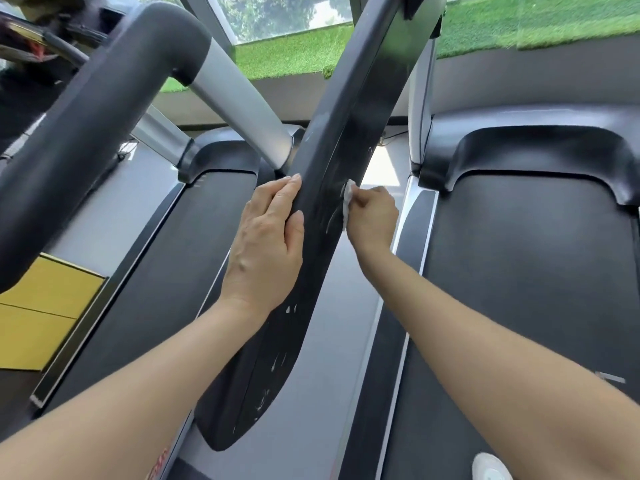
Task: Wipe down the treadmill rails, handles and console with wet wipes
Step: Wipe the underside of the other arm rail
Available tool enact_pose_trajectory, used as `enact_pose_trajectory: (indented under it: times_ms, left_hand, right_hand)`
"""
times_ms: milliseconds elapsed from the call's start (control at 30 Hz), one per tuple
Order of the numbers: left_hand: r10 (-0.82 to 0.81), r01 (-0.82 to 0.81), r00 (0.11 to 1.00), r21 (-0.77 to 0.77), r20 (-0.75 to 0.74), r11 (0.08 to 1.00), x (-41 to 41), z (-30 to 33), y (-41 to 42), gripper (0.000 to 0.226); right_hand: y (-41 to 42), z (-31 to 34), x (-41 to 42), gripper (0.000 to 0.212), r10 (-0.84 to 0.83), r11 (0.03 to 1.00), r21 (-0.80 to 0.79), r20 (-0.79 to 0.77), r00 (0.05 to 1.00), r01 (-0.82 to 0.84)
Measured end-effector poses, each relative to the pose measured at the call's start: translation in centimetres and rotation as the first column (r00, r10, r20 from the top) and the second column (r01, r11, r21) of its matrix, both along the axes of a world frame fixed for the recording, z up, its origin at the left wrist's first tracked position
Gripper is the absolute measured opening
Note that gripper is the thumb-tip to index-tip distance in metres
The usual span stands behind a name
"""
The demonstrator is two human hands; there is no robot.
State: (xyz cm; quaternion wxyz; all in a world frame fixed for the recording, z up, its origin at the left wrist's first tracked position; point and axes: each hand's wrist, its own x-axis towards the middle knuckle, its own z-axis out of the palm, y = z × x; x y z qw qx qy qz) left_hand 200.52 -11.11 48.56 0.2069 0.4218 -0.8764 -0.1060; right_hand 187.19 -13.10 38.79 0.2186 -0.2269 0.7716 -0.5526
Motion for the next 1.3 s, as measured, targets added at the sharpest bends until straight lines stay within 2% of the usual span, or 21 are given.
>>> enact_pose_trajectory:
  times_ms: [67, 167, 300, 400, 500, 600, 700, 833, 1033, 1133, 1200, 1300]
  left_hand:
    - [0.002, -0.002, 1.0, -0.003, 0.0, 1.0, 0.0, 0.0, 0.0, 0.043]
    - [0.006, -0.006, 1.0, -0.014, 0.003, 1.0, 0.0, 0.0, 0.0, 0.043]
    - [0.004, -0.004, 1.0, -0.01, 0.012, 1.0, 0.0, 0.1, 0.0, 0.042]
    - [0.007, -0.007, 1.0, 0.0, 0.016, 1.0, -0.1, 0.0, 0.0, 0.043]
    - [0.007, -0.007, 1.0, -0.006, 0.001, 1.0, 0.0, 0.0, 0.0, 0.042]
    - [0.005, -0.005, 1.0, -0.007, -0.005, 1.0, 0.0, 0.0, 0.0, 0.042]
    - [0.009, -0.009, 1.0, -0.004, 0.004, 1.0, 0.0, 0.0, 0.1, 0.042]
    - [0.007, -0.007, 1.0, -0.003, 0.007, 1.0, 0.0, 0.0, 0.0, 0.042]
    - [-0.002, 0.002, 1.0, 0.004, -0.018, 1.0, 0.0, 0.0, 0.0, 0.042]
    - [0.003, -0.003, 1.0, 0.011, -0.011, 1.0, 0.0, 0.0, 0.1, 0.042]
    - [0.008, -0.008, 1.0, 0.014, -0.004, 1.0, 0.0, 0.0, 0.1, 0.042]
    - [0.008, -0.008, 1.0, 0.018, -0.006, 1.0, 0.0, 0.0, 0.1, 0.042]
  right_hand:
    - [2.3, 0.3, 2.3, 0.036, 0.058, 0.996, -0.068, -0.036, 0.998, -0.06]
    - [6.4, 0.6, 6.2, 0.032, 0.122, 0.976, -0.184, 0.015, 0.992, -0.117]
    - [2.2, -0.3, 2.7, 0.038, 0.049, 0.998, -0.045, 0.119, 0.992, -0.043]
    - [-0.3, -0.7, 0.3, 0.034, -0.012, 1.0, 0.027, 0.147, 0.989, 0.008]
    - [3.2, 0.8, 3.5, 0.03, 0.064, 0.994, -0.091, 0.049, 0.997, -0.059]
    - [5.6, 1.5, 5.2, 0.027, 0.106, 0.974, -0.211, 0.077, 0.991, -0.088]
    - [1.9, 0.6, 1.8, 0.03, 0.056, 0.995, -0.082, 0.046, 0.997, -0.052]
    - [-0.9, -0.3, -0.4, 0.032, -0.02, 0.999, -0.031, 0.175, 0.984, 0.026]
    - [6.0, 2.1, 5.5, 0.026, 0.14, 0.966, -0.238, 0.134, 0.981, -0.105]
    - [2.3, 1.4, 1.9, 0.031, 0.074, 0.991, -0.12, 0.092, 0.993, -0.063]
    - [-0.3, 0.9, -1.0, 0.031, 0.021, 0.999, -0.043, 0.144, 0.989, -0.015]
    - [-0.6, 1.0, -1.3, 0.03, 0.001, 1.0, -0.023, 0.189, 0.982, 0.003]
